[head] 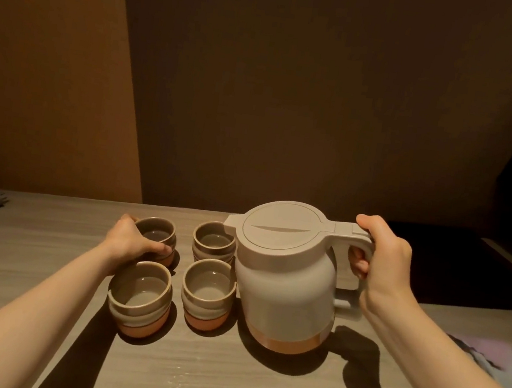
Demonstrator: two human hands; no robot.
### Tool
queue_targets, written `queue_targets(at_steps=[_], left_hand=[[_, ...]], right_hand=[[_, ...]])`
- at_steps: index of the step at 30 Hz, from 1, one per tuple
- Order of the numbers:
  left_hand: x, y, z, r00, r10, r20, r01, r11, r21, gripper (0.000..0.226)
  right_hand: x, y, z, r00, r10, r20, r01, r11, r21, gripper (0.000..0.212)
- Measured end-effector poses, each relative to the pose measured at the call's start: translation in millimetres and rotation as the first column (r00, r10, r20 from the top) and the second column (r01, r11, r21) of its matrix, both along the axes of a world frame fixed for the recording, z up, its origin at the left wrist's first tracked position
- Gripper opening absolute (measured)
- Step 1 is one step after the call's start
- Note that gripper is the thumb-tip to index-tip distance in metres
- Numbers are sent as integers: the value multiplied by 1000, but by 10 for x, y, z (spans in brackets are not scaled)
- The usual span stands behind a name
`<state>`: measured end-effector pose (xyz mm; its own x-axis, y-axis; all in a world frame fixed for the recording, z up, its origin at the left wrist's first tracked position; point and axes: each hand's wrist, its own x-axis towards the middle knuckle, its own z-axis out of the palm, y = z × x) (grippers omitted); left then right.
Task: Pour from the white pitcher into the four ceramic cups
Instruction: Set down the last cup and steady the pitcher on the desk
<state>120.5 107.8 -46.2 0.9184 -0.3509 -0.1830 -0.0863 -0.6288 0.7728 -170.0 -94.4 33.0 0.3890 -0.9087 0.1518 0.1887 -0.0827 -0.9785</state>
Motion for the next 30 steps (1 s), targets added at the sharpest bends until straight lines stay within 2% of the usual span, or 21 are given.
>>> queue_targets(at_steps=[7,11,17,24,27,30], left_hand=[[-58,80,29,995,-83,-49,80,994,-71,106],[-96,135,115,996,-69,-62,62,992,-106,105],[-288,138,415,994,11,109,9,985,-174,98],[-856,-115,857,977,-63,205,133,927,-350,80],[-1125,-234,971,977,-112,183,182,886,-428,74],[-1382,-312,999,982,-173,73,185,830,-526,73]], right_hand=[[-45,40,3,1000,7,2,-7,1000,8,39],[-88,79,37,1000,2,6,-2,1000,7,39],[-213,151,146,999,-17,30,16,999,42,38],[-417,235,301,997,-46,57,42,997,59,38],[-511,259,352,997,-46,59,43,998,54,37],[-605,269,381,996,-51,67,48,998,51,36]])
